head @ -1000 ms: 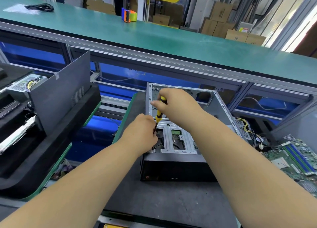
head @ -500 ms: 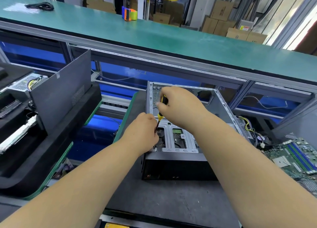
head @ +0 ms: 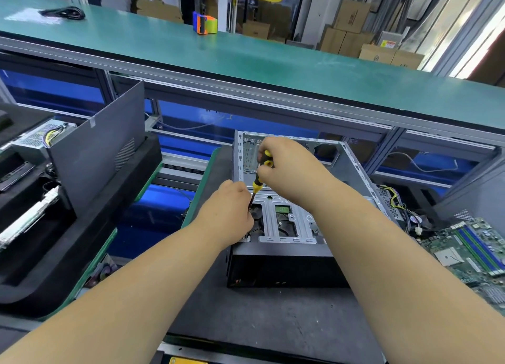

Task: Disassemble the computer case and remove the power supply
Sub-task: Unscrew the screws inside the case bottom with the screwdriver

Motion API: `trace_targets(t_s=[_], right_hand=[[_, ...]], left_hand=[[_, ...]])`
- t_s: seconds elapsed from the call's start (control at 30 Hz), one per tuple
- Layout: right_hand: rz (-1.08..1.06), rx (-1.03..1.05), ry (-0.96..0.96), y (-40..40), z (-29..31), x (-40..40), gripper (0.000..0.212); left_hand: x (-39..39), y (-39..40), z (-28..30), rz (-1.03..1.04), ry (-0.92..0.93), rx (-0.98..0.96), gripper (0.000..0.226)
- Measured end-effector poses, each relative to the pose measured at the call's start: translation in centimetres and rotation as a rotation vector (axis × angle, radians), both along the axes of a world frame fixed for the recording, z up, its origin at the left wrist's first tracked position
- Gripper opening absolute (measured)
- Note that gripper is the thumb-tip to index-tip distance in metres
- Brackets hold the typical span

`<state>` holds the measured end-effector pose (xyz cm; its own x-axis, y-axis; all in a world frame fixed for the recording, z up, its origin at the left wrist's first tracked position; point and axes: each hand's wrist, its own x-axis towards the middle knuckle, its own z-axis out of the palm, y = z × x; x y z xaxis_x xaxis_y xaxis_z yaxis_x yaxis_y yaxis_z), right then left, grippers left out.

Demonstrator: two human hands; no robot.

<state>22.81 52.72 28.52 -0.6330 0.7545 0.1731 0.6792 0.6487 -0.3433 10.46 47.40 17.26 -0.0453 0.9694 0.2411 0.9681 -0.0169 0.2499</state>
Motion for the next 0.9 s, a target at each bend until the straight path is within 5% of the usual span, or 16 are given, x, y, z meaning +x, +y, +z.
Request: trace_targets(t_s=[0.13, 0.27, 0.7, 0.9], right_hand=[[-0.004, 0.061, -0.035, -0.13, -0.24, 0.02, 0.011], [-0.040, 0.170, -0.112, -0.02, -0.30, -0.04, 0.036], [0.006, 0.014, 0.022, -0.31, -0.57, 0.23, 0.008], [-0.025, 0.157, -0.092, -0.05, -0.81, 0.05, 0.039]], left_hand=[[0.13, -0.03, 0.08, 0.013, -0.017, -0.018, 0.013], [0.16, -0.01, 0.17, 0.025, -0.040, -0.032, 0.011], [0.18, -0.24, 0.19, 0.008, -0.006, -0.023, 0.021], [0.27, -0.18, 0.11, 0.016, -0.007, -0.010, 0.018]])
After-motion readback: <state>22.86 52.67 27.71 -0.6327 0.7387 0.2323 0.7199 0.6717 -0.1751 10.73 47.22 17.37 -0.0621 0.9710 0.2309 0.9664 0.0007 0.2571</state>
